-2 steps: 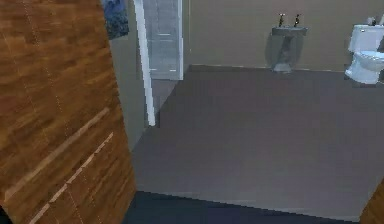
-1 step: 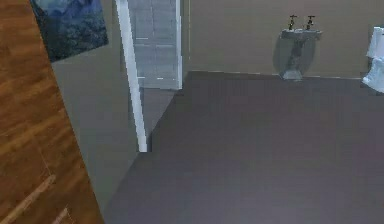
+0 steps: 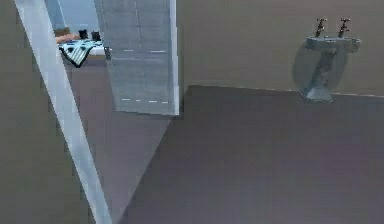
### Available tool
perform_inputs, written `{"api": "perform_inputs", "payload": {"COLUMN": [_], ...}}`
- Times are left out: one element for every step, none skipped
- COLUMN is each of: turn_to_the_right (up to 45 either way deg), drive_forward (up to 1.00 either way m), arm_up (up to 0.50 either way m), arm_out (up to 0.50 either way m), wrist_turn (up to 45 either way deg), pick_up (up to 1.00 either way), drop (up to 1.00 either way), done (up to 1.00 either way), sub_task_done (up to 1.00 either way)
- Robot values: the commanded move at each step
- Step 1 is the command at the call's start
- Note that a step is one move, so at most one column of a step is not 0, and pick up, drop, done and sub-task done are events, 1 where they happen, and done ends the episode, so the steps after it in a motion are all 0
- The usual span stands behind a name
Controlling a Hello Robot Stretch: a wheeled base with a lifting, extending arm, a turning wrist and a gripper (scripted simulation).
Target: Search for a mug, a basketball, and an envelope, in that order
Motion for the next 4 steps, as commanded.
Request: {"api": "perform_inputs", "payload": {"turn_to_the_right": [0.0, 36.0, 0.0, -45.0], "drive_forward": [0.85, 0.0, 0.05, 0.0], "arm_up": [0.0, 0.0, 0.0, 0.0], "arm_out": [0.0, 0.0, 0.0, 0.0], "wrist_turn": [0.0, 0.0, 0.0, 0.0], "pick_up": [0.0, 0.0, 0.0, 0.0], "drop": [0.0, 0.0, 0.0, 0.0], "done": [0.0, 0.0, 0.0, 0.0], "sub_task_done": [0.0, 0.0, 0.0, 0.0]}}
